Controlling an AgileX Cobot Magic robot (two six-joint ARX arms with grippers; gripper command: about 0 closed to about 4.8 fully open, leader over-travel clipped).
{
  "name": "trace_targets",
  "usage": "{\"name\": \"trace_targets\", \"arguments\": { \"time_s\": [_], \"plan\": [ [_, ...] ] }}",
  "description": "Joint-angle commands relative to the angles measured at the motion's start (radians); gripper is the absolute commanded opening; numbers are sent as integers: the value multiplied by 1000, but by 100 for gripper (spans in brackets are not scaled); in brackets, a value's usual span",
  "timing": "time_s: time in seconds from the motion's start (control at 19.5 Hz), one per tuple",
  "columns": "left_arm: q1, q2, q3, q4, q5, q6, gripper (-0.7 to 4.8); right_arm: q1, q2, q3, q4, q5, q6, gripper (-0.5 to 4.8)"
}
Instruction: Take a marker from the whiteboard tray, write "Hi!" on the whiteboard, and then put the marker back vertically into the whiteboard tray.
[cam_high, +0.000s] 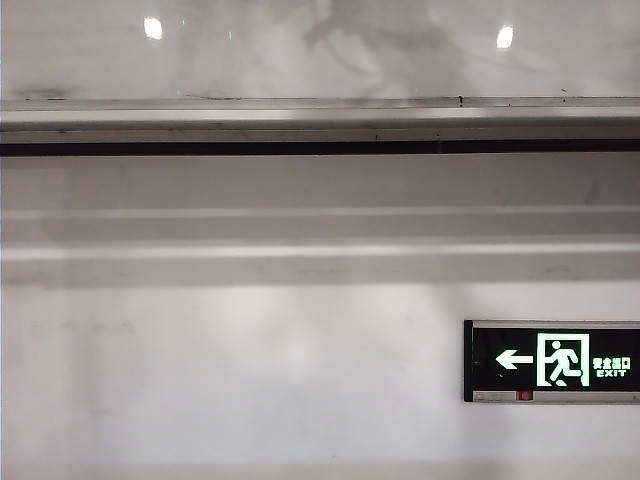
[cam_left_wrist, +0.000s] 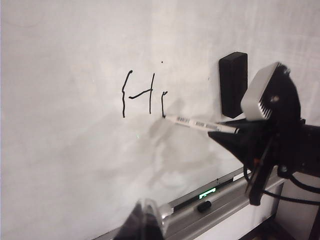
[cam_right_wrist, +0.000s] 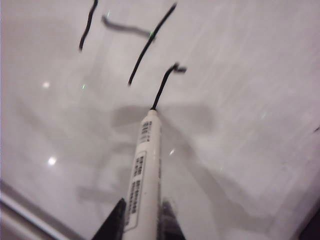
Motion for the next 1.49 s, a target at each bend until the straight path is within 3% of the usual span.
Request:
{"name": "trace_targets", "arguments": {
  "time_s": [0.05,0.46,1.49],
  "plan": [
    [-1,-4,3,11,5,-3,-6,4,-10,4,20,8,4,-6],
    [-1,-5,3,11,5,-3,-6,9,-28,3,196,-40,0,-6],
    [-1,-5,3,9,5,-3,-6,3,-2,3,195,29,0,-6]
  ]
}}
